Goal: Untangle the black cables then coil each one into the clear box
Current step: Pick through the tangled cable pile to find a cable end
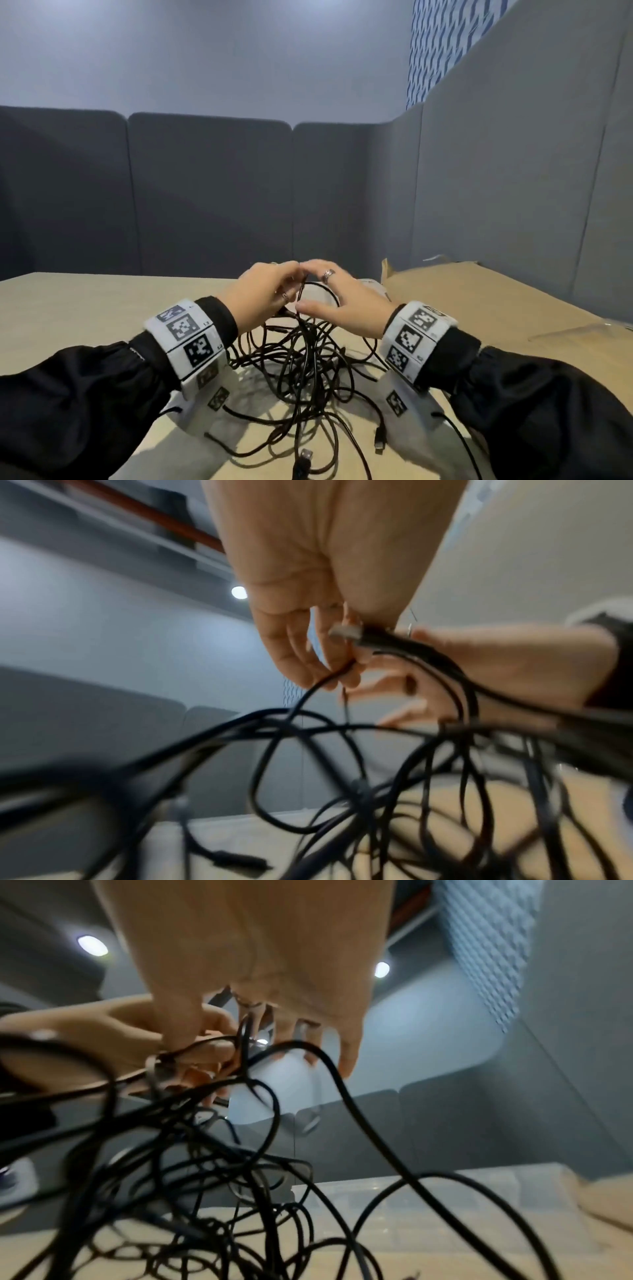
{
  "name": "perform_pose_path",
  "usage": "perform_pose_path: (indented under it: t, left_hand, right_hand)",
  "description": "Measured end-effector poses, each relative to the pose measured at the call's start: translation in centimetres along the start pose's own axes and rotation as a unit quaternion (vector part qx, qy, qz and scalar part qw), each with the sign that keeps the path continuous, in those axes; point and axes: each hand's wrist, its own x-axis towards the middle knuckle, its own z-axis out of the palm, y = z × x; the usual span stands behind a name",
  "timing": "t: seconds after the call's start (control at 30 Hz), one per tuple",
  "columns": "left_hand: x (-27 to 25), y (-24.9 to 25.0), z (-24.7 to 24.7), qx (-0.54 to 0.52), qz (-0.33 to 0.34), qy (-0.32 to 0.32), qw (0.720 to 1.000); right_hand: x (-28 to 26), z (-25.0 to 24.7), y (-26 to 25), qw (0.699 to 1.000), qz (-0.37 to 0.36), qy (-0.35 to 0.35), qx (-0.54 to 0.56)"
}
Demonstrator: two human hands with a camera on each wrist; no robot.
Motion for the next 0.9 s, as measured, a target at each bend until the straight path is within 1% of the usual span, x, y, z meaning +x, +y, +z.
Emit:
perform_pose_path:
  t: [0.03, 0.07, 0.13, 0.17, 0.2, 0.23, 0.3, 0.37, 0.43, 0.5, 0.53, 0.57, 0.6, 0.63, 0.67, 0.7, 0.73, 0.77, 0.8, 0.83, 0.9]
  left_hand:
    - [0.1, 0.0, -0.1, -0.048, -0.004, 0.007, 0.999]
    - [0.3, -0.2, -0.3, -0.091, -0.017, 0.012, 0.996]
    - [0.5, -0.7, -0.9, -0.153, -0.051, 0.029, 0.986]
    - [0.5, -1.1, -1.5, -0.164, -0.063, 0.040, 0.984]
    - [0.6, -1.7, -2.1, -0.165, -0.071, 0.046, 0.983]
    - [0.6, -2.3, -2.8, -0.167, -0.078, 0.051, 0.982]
    - [0.3, -3.5, -3.9, -0.174, -0.097, 0.063, 0.978]
    - [0.1, -4.4, -4.3, -0.184, -0.124, 0.085, 0.971]
    - [-0.1, -5.1, -4.5, -0.196, -0.160, 0.115, 0.961]
    - [-0.3, -5.5, -4.8, -0.225, -0.188, 0.165, 0.942]
    - [-0.4, -5.7, -5.1, -0.241, -0.195, 0.185, 0.932]
    - [-0.5, -5.6, -5.2, -0.252, -0.197, 0.192, 0.928]
    - [-0.5, -5.4, -5.3, -0.251, -0.196, 0.186, 0.930]
    - [-0.4, -5.0, -5.3, -0.245, -0.192, 0.171, 0.935]
    - [-0.1, -4.6, -5.2, -0.238, -0.186, 0.155, 0.941]
    - [0.2, -4.0, -5.2, -0.237, -0.178, 0.144, 0.944]
    - [0.6, -3.3, -5.1, -0.240, -0.170, 0.140, 0.946]
    - [1.0, -2.6, -5.2, -0.248, -0.164, 0.138, 0.945]
    - [1.4, -1.9, -5.2, -0.259, -0.159, 0.136, 0.943]
    - [1.7, -1.3, -5.3, -0.277, -0.155, 0.135, 0.939]
    - [2.2, -0.2, -5.6, -0.333, -0.157, 0.131, 0.920]
  right_hand:
    - [0.4, -0.3, 0.0, 1.000, -0.002, 0.007, 0.009]
    - [0.8, -0.7, 0.3, 1.000, 0.008, 0.030, 0.003]
    - [1.3, -2.2, 1.3, 0.998, 0.039, 0.057, -0.006]
    - [1.2, -2.9, 1.9, 0.996, 0.069, 0.057, 0.016]
    - [0.9, -3.6, 2.3, 0.991, 0.096, 0.073, 0.062]
    - [0.5, -4.2, 3.1, 0.981, 0.123, 0.096, 0.115]
    - [-0.2, -5.2, 4.5, 0.952, 0.185, 0.144, 0.196]
    - [-1.0, -5.8, 5.5, 0.924, 0.240, 0.175, 0.242]
    - [-1.7, -6.4, 6.5, 0.892, 0.278, 0.219, 0.280]
    - [-2.4, -7.1, 7.6, 0.879, 0.306, 0.245, 0.272]
    - [-2.7, -7.7, 8.1, 0.883, 0.319, 0.244, 0.245]
    - [-2.9, -8.1, 8.5, 0.894, 0.325, 0.231, 0.203]
    - [-2.9, -8.4, 8.7, 0.913, 0.322, 0.209, 0.142]
    - [-2.7, -8.4, 8.7, 0.933, 0.301, 0.187, 0.068]
    - [-2.3, -8.1, 8.2, 0.950, 0.258, 0.173, -0.004]
    - [-1.8, -7.5, 7.1, 0.964, 0.201, 0.162, -0.062]
    - [-1.1, -6.7, 5.6, 0.976, 0.141, 0.141, -0.092]
    - [-0.5, -5.7, 3.9, 0.986, 0.087, 0.108, -0.091]
    - [0.2, -4.7, 2.3, 0.995, 0.049, 0.060, -0.069]
    - [1.0, -3.7, 1.0, 0.999, 0.031, 0.008, -0.030]
    - [2.3, -1.7, -0.4, 0.996, 0.032, -0.075, 0.037]
